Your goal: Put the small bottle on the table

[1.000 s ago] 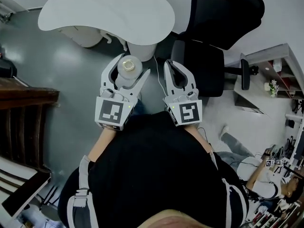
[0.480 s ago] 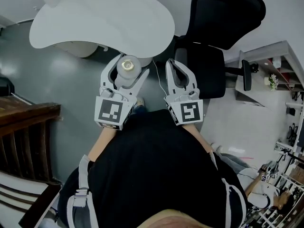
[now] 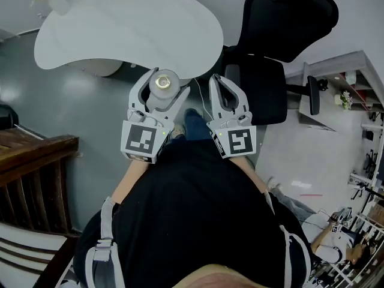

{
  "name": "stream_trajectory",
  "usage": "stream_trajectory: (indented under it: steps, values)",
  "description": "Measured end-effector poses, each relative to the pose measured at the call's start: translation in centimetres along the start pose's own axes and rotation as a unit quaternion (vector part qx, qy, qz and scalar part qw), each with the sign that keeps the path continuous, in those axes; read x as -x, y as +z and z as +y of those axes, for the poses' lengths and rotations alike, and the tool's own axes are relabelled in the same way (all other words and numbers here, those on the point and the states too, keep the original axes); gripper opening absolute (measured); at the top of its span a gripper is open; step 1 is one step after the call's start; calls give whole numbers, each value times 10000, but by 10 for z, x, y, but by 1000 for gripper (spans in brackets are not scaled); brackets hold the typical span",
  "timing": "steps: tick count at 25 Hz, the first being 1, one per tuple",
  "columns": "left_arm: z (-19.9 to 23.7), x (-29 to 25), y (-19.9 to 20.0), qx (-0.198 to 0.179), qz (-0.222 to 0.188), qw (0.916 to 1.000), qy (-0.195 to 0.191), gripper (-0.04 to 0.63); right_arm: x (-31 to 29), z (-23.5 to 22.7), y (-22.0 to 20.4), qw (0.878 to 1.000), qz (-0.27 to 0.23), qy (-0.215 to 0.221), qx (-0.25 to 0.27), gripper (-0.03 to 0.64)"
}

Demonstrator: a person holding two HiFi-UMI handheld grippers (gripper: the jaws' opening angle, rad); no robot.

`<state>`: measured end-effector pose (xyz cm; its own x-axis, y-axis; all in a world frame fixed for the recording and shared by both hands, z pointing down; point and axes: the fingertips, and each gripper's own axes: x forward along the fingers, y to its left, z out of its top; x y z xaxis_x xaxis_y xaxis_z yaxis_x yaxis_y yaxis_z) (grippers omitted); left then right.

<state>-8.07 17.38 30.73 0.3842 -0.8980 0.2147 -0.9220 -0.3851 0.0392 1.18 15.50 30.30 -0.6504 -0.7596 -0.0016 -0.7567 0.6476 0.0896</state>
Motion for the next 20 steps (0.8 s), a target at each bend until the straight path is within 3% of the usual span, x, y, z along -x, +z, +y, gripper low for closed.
stream_trajectory:
  steps: [15,20]
  values:
    - [35,-72,12,9,-97,9997,-222,336,-75,-45,-12,9999,-10,-27,97,23]
    - [53,-109,21,19,-116,9997,-224,336,-109,-68,-21,9995,254,78,172,23]
